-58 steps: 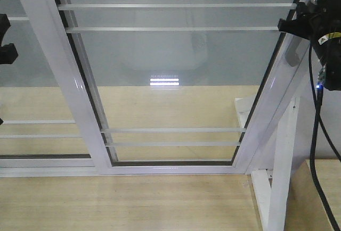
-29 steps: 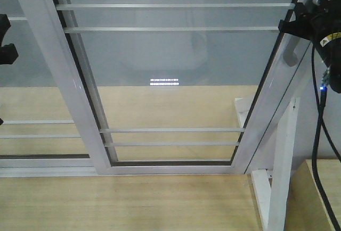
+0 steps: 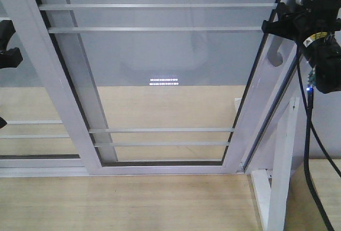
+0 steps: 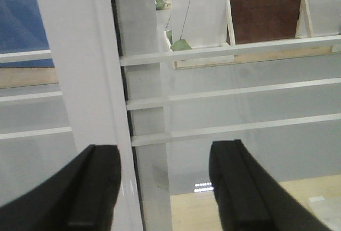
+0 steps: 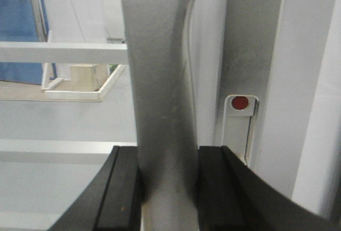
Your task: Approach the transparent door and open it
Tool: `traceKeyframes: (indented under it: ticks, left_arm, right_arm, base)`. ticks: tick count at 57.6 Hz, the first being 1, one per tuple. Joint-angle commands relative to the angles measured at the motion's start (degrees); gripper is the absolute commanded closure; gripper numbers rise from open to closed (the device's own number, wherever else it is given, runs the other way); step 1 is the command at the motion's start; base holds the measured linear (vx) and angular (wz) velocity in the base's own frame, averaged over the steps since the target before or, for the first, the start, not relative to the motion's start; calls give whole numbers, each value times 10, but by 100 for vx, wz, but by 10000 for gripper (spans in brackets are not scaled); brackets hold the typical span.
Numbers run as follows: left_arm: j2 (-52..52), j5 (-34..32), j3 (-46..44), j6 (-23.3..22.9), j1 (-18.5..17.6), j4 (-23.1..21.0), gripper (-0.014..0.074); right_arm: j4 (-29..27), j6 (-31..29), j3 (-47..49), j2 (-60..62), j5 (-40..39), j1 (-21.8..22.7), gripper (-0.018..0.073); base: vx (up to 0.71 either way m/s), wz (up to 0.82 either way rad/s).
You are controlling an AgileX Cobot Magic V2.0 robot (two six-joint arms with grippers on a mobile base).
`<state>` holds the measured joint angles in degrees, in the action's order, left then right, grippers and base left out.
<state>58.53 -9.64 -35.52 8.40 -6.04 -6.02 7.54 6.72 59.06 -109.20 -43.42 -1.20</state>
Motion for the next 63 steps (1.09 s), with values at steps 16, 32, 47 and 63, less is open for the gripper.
traceKeyframes:
  ticks: [16, 32, 47, 63]
  left_arm:
    - [1, -43, -23, -4, -3, -3, 97]
    - [1, -43, -23, -4, -3, -3, 97]
    - [1, -43, -23, -4, -3, -3, 97]
    - [1, -40, -23, -4, -3, -3, 97]
  right_arm:
    - [71, 3, 18, 28, -55, -89, 348]
    - [71, -6, 18, 28, -60, -137, 348]
    - [73, -14, 18, 28, -61, -177, 348]
    - [69, -16, 17, 61, -11, -181, 348]
  base:
    - [0, 0]
    - [0, 0]
    - [0, 0]
    - [0, 0]
